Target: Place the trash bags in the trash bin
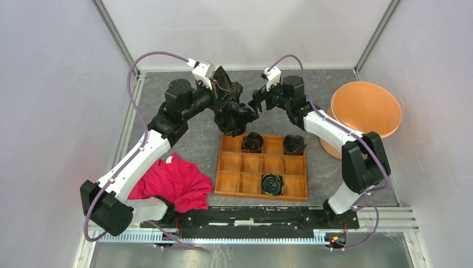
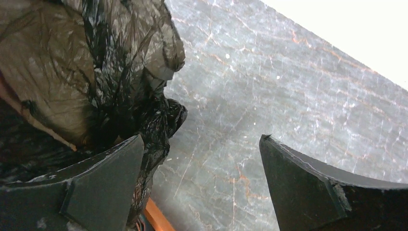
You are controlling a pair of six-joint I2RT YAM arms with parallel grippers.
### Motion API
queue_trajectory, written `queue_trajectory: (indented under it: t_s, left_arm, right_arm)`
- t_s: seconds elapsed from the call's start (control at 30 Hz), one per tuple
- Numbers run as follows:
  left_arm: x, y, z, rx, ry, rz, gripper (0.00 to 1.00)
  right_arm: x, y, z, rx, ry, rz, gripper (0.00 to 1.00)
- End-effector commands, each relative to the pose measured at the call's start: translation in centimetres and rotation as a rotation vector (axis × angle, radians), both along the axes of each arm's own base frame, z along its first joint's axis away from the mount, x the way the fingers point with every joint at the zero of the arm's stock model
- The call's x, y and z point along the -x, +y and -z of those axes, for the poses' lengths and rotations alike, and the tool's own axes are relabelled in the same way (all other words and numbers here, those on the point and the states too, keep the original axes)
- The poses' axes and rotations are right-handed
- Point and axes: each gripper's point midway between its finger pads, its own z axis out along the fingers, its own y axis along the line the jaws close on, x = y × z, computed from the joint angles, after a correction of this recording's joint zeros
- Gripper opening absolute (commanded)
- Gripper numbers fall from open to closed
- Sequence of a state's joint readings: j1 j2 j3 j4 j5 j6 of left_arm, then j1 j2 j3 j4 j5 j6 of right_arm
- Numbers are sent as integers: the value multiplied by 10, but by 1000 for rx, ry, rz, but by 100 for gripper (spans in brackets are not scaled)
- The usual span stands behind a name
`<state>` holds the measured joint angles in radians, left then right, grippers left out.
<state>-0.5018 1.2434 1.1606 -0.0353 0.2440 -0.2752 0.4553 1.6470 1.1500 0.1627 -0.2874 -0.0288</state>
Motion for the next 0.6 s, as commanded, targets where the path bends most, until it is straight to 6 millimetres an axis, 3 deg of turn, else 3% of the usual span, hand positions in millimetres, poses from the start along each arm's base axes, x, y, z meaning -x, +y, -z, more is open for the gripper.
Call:
queue_trajectory:
  t_s: [0.0, 0.2, 0.3, 0.37, 0.5, 0.57]
  left_arm:
    - [31, -19, -15, -72, -176, 207, 2]
    - [49, -25, -7, -144, -238, 337, 2]
    - [55, -25, -9, -142, -201, 359, 2]
    - [62, -26, -4, -93, -83, 351, 2]
    - [86, -13, 29, -15, 87, 301, 2]
    - [96, -2, 58, 1, 141, 250, 2]
  right_arm:
    - [-8, 14, -65, -99, -133, -93, 98]
    - [-2, -13, -85, -102, -183, -81, 98]
    - [-4, -22, -77, -57, -157, -61, 98]
    - [1, -20, -71, -58, -130, -80, 98]
    - [24, -1, -67, -109, -117, -238, 98]
    - [30, 6, -66, -109, -129, -309, 98]
